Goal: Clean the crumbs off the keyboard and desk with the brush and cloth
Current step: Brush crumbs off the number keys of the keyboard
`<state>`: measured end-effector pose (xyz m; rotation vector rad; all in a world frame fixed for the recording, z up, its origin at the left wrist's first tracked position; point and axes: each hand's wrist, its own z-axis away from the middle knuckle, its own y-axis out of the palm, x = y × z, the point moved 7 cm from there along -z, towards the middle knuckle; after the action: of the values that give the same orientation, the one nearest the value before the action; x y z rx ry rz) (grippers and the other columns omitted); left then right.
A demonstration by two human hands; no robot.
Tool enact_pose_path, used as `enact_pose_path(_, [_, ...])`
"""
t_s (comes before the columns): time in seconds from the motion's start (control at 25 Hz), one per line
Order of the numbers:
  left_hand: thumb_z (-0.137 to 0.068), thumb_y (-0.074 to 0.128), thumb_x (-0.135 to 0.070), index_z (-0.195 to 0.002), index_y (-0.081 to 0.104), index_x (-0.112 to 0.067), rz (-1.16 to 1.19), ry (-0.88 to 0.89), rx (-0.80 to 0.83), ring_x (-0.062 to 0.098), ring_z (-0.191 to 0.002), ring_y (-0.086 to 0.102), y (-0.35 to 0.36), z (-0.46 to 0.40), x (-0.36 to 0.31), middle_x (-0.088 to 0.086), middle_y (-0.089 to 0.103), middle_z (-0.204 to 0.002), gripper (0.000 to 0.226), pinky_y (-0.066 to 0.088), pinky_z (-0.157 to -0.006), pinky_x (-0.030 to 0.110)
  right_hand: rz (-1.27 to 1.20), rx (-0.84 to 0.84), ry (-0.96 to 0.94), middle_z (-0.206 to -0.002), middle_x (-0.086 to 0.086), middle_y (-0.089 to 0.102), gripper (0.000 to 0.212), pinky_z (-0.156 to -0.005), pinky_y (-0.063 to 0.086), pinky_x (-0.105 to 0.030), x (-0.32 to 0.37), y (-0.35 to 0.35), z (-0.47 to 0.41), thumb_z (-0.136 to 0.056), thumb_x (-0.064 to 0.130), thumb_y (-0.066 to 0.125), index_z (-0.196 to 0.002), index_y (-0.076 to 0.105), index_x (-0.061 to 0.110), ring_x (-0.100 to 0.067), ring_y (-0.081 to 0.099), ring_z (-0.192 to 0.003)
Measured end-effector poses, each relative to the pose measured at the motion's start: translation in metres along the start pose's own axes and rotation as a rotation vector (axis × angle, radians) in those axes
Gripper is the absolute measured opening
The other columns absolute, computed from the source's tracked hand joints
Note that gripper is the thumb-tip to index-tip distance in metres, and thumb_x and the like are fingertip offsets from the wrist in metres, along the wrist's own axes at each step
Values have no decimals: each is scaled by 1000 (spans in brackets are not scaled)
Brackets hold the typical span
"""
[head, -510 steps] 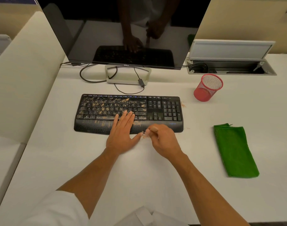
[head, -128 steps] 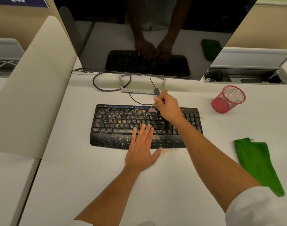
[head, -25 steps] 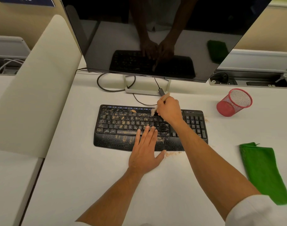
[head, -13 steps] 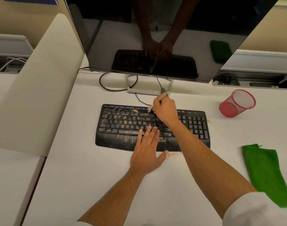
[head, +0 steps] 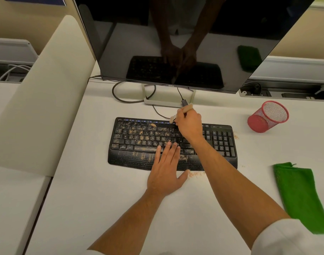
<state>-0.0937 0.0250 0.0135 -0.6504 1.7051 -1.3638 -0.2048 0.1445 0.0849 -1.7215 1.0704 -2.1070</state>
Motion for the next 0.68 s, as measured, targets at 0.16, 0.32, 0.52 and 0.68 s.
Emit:
enact_pose_path(0.16, [-95,34,-64,-153,27,-8,-3,2,1,20,-153,1,0,0,0,7,18,-163,81,-1,-121,48,-2,71,20,-66,-15,69,44,-60,59,-40,3,7,-1,-102,21,42,-74,67,-3,-31,67,-60])
enact_pose_path(0.32, [-96,33,-64,-154,26,-8,-6,5,7,20,-153,0,0,0,0,6,17,-164,81,-3,-121,47,-20,66,-15,-72,-13,71,45,-62,58,-36,13,6,3,-106,26,40,-80,66,0,-26,69,-65])
enact_pose_path(0.52, [-97,29,-66,-155,22,-9,-6,9,23,18,-153,-3,0,2,1,5,15,-164,82,-3,-121,47,-72,152,-4,-70,-17,71,43,-66,59,-50,12,9,10,-104,24,45,-82,68,-4,-33,69,-66])
enact_pose_path(0.68, [-97,34,-65,-154,27,-11,74,32,-44,14,-152,-4,-10,5,-1,1,18,-164,79,-5,-122,44,-137,67,-67,-74,-13,71,34,-67,59,-51,8,-13,22,-104,28,48,-90,67,3,-30,70,-69])
